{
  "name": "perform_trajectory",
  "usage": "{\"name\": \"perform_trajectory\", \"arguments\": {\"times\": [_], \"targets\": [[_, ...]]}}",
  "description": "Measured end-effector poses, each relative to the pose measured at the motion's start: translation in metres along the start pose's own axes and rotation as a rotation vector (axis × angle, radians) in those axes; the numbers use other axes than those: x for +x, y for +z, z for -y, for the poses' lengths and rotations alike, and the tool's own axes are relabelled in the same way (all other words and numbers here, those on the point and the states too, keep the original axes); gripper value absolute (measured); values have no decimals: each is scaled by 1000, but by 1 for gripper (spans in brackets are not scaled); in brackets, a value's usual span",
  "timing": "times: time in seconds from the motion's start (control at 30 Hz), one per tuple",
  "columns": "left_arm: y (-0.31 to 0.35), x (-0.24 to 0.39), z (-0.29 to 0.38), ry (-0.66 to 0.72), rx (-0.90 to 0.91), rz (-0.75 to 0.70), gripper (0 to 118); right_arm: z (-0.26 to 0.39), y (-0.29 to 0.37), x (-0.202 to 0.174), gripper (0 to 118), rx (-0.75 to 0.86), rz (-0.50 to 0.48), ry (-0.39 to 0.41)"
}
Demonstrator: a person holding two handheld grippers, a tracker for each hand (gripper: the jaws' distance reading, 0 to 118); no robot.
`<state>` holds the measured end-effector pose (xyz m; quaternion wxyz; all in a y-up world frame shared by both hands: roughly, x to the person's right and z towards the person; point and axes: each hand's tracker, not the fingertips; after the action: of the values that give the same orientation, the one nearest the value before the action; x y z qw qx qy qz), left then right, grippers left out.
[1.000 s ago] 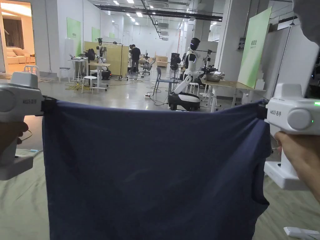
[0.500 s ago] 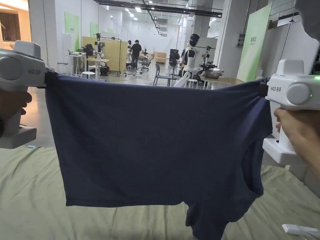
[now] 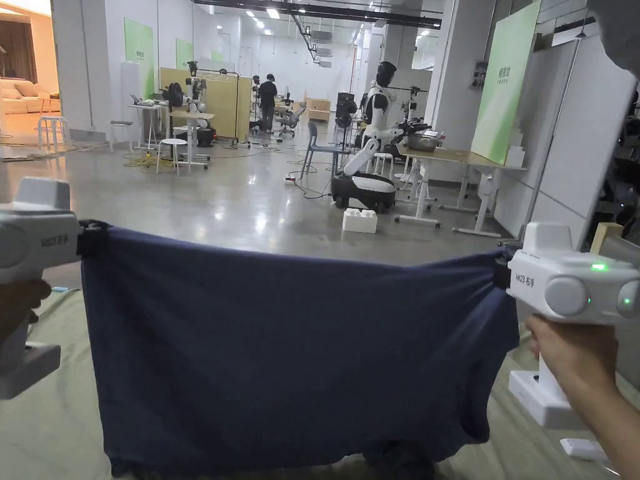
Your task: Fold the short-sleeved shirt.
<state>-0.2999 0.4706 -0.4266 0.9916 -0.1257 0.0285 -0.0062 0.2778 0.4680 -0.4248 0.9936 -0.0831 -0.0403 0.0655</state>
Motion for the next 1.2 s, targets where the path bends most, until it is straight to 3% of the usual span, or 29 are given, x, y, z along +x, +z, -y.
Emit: {"name": "perform_trajectory", "arguments": {"times": [0.17, 0.27, 0.37, 0.47, 0.63, 0.73, 0.77, 0.8, 0.9, 1.2], "targets": [[31, 2, 37, 2, 29, 18, 5, 30, 19, 4, 3, -2, 1, 9], [52, 1, 59, -12, 37, 20, 5, 43, 42, 1, 3, 3, 0, 65], [75, -2, 82, -7, 37, 28, 5, 59, 66, 1, 3, -24, -4, 48], [98, -8, 110, 30, 16, 50, 5, 81, 92, -3, 3, -52, -14, 119], [134, -14, 162, 25, -69, 77, 5, 133, 143, -10, 3, -121, -37, 142], [153, -17, 194, 11, -138, 81, 5, 165, 168, -11, 3, -197, -51, 164], [158, -18, 204, 15, -164, 86, 5, 181, 176, -11, 3, -295, -67, 94], [164, -19, 216, 26, -200, 92, 5, 189, 185, -12, 3, -268, -53, 129], [176, -20, 248, 41, -298, 91, 5, 221, 206, -17, 3, -387, -72, 176], [188, -8, 322, -15, -579, 60, 5, 310, 224, -18, 3, -675, -121, 216]]}}
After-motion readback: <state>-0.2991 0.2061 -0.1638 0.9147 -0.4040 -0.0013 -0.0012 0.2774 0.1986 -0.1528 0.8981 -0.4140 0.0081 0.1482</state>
